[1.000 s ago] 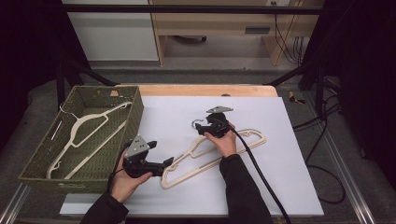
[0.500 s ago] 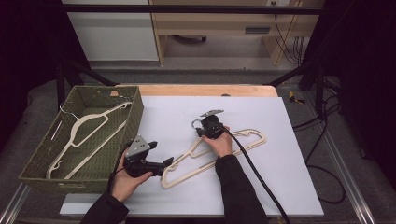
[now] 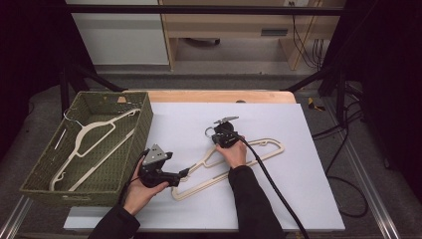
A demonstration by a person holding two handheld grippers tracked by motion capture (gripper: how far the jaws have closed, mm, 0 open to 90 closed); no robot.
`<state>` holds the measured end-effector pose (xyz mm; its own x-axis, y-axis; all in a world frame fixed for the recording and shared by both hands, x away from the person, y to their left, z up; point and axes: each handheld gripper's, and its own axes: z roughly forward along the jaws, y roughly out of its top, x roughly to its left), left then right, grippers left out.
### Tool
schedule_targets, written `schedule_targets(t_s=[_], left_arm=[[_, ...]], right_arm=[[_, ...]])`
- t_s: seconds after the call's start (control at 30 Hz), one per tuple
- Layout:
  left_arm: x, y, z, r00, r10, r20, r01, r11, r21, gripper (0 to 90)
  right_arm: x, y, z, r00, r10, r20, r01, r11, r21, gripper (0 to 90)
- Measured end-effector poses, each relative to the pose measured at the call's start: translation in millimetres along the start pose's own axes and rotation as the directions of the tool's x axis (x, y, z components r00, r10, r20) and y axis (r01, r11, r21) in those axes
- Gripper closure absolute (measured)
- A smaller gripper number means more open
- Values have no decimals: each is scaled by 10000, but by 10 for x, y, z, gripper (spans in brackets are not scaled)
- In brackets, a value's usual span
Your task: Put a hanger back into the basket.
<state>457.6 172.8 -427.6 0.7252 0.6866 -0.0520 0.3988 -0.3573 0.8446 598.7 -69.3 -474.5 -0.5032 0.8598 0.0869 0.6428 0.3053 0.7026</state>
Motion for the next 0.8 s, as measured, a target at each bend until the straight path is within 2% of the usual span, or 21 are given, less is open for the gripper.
schedule_targets(t_s=[0.13,0.3,0.33,0.37,0.4,0.5,0.53,0.57,0.67,0.8], left_arm=[[-19,51,112,9999,-8,110,6,9999,128,158],[-22,133,256,9998,-22,212,16,9996,282,171],[-5,168,343,9996,-113,253,104,9993,348,175],[-5,168,343,9996,-113,253,104,9993,348,180],[16,194,439,9991,-282,310,270,9989,390,184],[33,215,533,9988,-351,346,333,9981,510,199],[51,232,632,9975,-507,493,479,9972,575,207],[51,232,632,9975,-507,493,479,9972,575,220],[64,261,804,9944,-787,711,736,9948,711,245],[67,293,916,9917,-962,856,890,9925,835,284]], right_arm=[[5,14,-53,9998,178,-75,-179,9996,-230,886],[22,35,-125,9998,133,-173,-142,9987,-486,892],[45,42,-159,9998,113,-177,-123,9982,-582,892],[45,42,-159,9998,113,-177,-123,9982,-582,892],[49,38,-192,9997,99,-244,-117,9971,-745,892],[31,23,-253,9992,161,-353,-193,9955,-925,893],[21,15,-274,9993,125,-352,-159,9949,-997,892],[21,15,-274,9993,125,-352,-159,9949,-997,892],[-3,-6,-369,9987,107,-499,-168,9923,-1225,893],[-6,-28,-460,9982,40,-603,-126,9895,-1437,893]])
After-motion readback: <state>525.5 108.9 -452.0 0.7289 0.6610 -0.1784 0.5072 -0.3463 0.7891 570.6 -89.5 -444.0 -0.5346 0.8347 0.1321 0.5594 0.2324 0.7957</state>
